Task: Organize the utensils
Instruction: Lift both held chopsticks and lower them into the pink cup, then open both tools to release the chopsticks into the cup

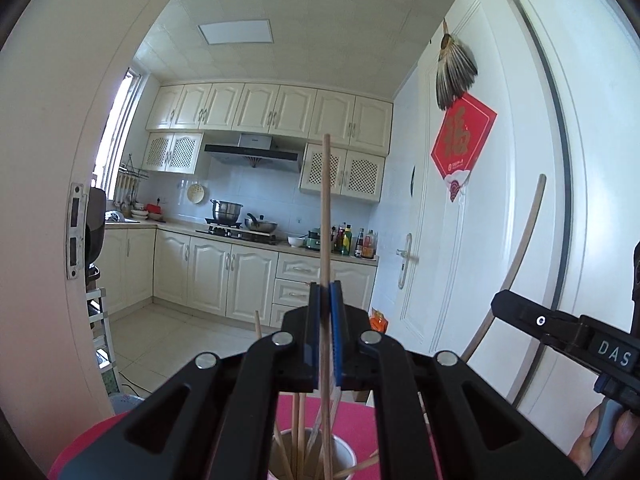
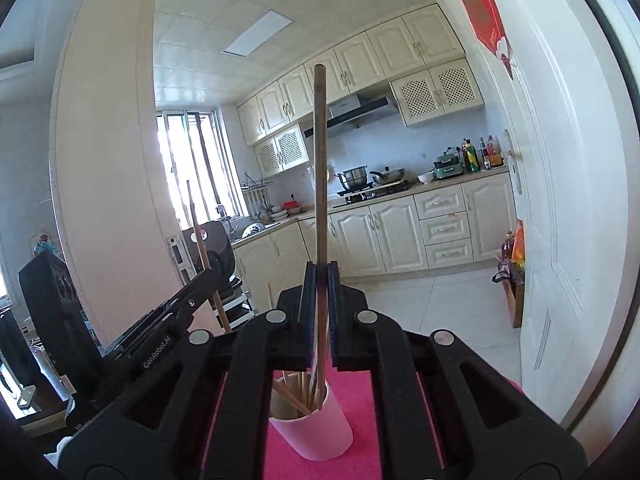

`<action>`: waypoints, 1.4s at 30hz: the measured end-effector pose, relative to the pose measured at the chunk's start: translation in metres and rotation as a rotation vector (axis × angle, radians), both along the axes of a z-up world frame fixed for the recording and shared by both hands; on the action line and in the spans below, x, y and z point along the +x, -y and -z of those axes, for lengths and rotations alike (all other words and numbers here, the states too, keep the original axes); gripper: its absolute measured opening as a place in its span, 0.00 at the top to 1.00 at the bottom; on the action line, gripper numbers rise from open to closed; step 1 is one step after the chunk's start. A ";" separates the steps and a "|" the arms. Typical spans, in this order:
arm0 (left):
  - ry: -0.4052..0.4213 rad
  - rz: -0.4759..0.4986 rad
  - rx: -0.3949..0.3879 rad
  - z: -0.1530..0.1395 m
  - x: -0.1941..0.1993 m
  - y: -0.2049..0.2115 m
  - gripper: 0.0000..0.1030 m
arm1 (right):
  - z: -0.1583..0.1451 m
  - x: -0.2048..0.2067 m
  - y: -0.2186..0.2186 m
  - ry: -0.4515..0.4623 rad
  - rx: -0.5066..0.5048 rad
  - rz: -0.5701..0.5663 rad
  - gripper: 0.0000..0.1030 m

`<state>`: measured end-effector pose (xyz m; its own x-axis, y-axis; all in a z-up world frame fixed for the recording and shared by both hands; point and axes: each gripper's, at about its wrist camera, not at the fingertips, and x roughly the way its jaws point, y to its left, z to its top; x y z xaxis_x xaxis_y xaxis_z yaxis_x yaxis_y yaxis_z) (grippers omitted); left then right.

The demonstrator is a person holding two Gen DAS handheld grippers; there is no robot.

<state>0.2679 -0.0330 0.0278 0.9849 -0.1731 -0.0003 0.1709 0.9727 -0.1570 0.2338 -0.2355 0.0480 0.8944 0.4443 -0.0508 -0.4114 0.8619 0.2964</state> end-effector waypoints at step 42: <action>-0.149 -0.083 0.077 0.012 -0.024 -0.023 0.45 | 0.013 0.007 -0.041 -0.162 -0.127 -0.016 0.85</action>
<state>0.2441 -0.0098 0.0157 0.9839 -0.0851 -0.1573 0.0700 0.9926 -0.0989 0.2407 -0.1946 0.0350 0.8627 0.4397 -0.2497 -0.3814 0.8901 0.2496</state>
